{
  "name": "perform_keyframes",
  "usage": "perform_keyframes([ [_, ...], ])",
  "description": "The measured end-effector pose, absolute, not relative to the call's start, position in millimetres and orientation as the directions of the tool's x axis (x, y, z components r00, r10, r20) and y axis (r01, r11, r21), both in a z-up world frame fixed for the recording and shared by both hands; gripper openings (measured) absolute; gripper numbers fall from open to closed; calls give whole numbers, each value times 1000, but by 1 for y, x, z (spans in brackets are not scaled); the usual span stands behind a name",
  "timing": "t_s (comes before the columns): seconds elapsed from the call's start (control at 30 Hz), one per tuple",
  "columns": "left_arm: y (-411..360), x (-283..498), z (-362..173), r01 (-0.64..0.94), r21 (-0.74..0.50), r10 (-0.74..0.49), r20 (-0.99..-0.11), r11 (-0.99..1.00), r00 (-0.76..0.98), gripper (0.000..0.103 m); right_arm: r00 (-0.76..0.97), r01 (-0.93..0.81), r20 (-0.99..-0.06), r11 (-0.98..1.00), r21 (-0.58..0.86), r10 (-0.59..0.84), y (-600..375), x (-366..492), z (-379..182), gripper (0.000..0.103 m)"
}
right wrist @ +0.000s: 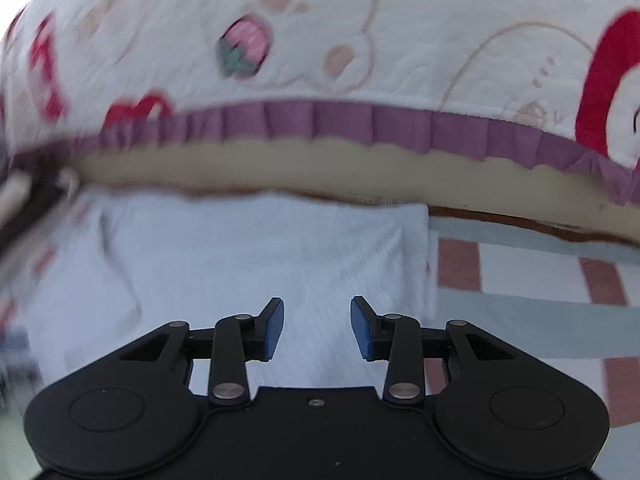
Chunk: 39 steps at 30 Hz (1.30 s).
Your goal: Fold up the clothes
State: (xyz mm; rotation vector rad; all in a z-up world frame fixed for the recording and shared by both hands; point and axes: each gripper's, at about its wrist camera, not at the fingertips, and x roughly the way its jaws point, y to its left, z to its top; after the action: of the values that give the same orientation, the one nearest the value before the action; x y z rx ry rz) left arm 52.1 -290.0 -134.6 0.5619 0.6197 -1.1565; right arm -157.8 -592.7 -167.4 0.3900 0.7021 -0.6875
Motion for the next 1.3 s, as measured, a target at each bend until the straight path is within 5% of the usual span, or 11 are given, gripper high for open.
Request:
perform_keyframes([
  [0.2, -327, 39, -117, 952, -105, -740, -655, 286, 150, 51, 573, 514, -755, 858, 26, -320, -543, -169, -192, 56],
  [0.37, -399, 17, -129, 950, -206, -744, -666, 236, 40, 54, 473, 482, -768, 857, -184, -431, -536, -159, -218, 54],
  [0.43, -430, 17, -134, 933, -259, -751, -660, 251, 19, 55, 513, 495, -766, 863, -105, -387, -546, -164, -214, 16],
  [0.57, -488, 26, -154, 845, -388, -713, -702, 367, -12, 57, 582, 508, -749, 861, 34, -315, -568, -166, -198, 9],
  [0.9, -513, 36, -173, 676, -643, -781, -605, 360, -159, 65, 767, 481, -629, 764, 430, -129, -601, -171, -171, 8],
  [0.93, -516, 36, -175, 668, -656, -786, -594, 350, -171, 62, 779, 471, -615, 765, 439, -127, -601, -174, -172, 8],
  [1.03, -529, 31, -178, 687, -666, -776, -584, 289, -239, 2, 805, 458, -579, 755, 469, -128, -604, -184, -179, 9],
  [1.17, -531, 27, -160, 764, -573, -803, -582, 296, -125, 2, 729, 519, -639, 806, 284, -245, -589, -192, -178, 35],
  [1.23, -531, 29, -149, 811, -489, -804, -593, 322, -38, 2, 703, 517, -659, 828, 217, -266, -578, -202, -180, 58],
  [1.3, -531, 32, -144, 839, -417, -792, -610, 349, 26, 2, 655, 536, -695, 831, 150, -297, -570, -211, -185, 59],
])
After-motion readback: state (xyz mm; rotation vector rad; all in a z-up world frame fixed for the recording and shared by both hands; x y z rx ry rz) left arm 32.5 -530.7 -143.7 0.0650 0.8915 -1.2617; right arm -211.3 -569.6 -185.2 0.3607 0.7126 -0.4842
